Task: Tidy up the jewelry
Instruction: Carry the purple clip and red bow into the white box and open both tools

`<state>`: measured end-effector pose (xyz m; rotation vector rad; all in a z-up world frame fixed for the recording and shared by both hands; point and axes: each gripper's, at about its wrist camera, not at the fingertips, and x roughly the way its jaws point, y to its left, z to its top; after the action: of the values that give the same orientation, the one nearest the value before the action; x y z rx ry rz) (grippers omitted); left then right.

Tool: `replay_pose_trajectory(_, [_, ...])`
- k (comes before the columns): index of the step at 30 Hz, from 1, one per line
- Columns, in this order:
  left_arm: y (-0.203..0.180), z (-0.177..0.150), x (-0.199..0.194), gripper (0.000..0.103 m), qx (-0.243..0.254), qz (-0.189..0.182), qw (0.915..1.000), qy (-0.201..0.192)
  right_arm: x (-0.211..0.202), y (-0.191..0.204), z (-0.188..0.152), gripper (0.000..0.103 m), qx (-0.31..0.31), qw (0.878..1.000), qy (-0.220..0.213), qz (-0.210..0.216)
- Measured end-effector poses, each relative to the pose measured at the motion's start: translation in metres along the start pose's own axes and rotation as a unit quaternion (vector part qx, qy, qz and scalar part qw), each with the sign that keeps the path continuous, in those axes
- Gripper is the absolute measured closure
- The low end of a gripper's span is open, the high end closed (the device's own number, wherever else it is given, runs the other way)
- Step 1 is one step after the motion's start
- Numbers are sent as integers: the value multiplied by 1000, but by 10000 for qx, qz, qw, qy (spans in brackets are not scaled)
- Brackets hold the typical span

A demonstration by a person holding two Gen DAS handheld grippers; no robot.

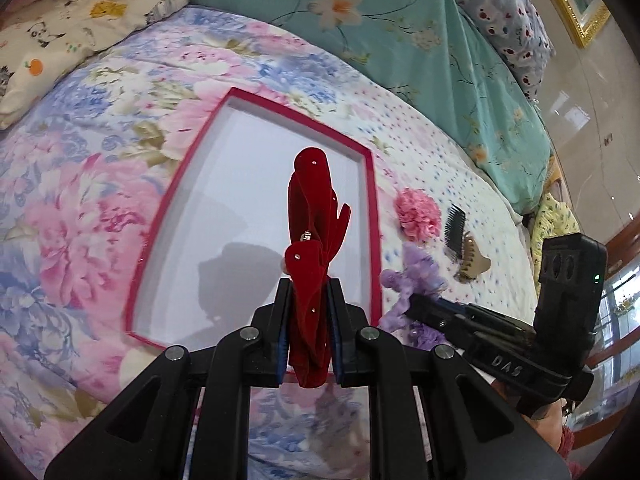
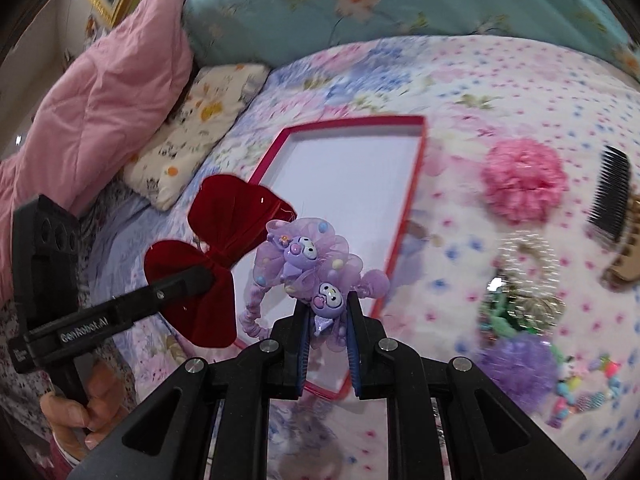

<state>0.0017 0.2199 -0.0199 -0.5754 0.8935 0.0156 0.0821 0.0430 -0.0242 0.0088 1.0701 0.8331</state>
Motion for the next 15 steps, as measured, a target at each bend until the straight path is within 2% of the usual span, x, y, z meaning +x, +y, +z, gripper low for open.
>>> replay_pose_trajectory(8, [38,-6,19,89,-382,72,9990,216,46,14,-11,87,-237,9982,544,-122])
replay_pose_trajectory(15, [61,-9,33,89,-620,47,9974,373,70,21,-13,84,-463,9947,863,-304])
